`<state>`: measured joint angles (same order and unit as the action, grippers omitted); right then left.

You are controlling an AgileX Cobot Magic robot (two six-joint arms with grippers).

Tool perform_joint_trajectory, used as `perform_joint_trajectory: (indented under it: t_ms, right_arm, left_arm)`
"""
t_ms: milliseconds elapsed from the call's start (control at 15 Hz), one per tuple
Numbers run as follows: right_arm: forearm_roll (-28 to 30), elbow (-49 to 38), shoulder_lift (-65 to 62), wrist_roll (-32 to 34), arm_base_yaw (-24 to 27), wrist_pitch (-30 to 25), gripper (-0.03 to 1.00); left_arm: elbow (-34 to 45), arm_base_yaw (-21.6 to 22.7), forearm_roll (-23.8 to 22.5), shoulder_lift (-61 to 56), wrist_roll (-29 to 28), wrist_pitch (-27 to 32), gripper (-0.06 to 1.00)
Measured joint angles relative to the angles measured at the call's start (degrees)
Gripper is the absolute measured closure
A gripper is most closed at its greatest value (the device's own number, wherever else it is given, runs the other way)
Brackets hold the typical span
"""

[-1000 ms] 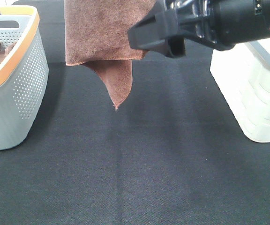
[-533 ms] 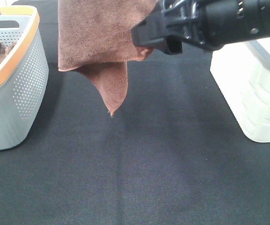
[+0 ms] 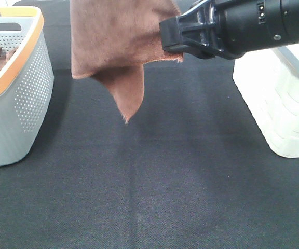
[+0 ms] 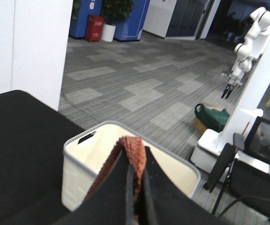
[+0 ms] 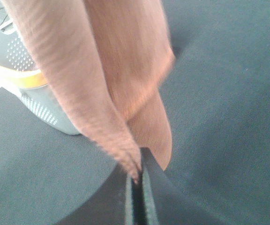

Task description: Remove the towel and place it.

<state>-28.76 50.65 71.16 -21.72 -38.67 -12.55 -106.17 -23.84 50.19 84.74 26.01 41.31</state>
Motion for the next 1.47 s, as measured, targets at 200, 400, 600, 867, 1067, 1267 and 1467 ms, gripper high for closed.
perform_joint_trajectory:
  t_ms: [200,400,600,867,1067,1267,1467]
  right_arm:
    - [3.67,4.01,0.00,-0.11,0.00,-12.95,0.97]
    - [12.72,10.66,0.00,6.07,0.00,-25.44,0.97]
    - [30.08,17.93,0.00,15.93,0.00,-33.69,0.97]
    - [43.32,23.03,2.35,22.35,0.00,-34.09,0.97]
    - [58.04,31.34,10.94,26.93,0.00,-34.09,0.97]
    - [68.58,39.53,20.17,30.42,1.83,-32.09,0.97]
    - [72.54,46.64,29.16,31.57,9.85,-21.08,0.97]
  left_arm:
    - [0.00,0.00,-11.29,2.12,-6.65,1.09,0.94]
    - [0.00,0.00,-27.22,3.84,-18.39,6.02,0.94]
    - [0.00,0.00,-39.76,6.13,-26.01,14.55,0.94]
    - [0.00,0.00,-44.63,8.77,-26.87,15.81,0.94]
    - [0.00,0.40,-51.17,12.89,-26.87,7.33,0.94]
    - [0.00,2.81,-55.00,17.70,-26.87,-5.84,0.94]
    - [0.00,5.84,-55.86,24.58,-26.87,-23.38,0.94]
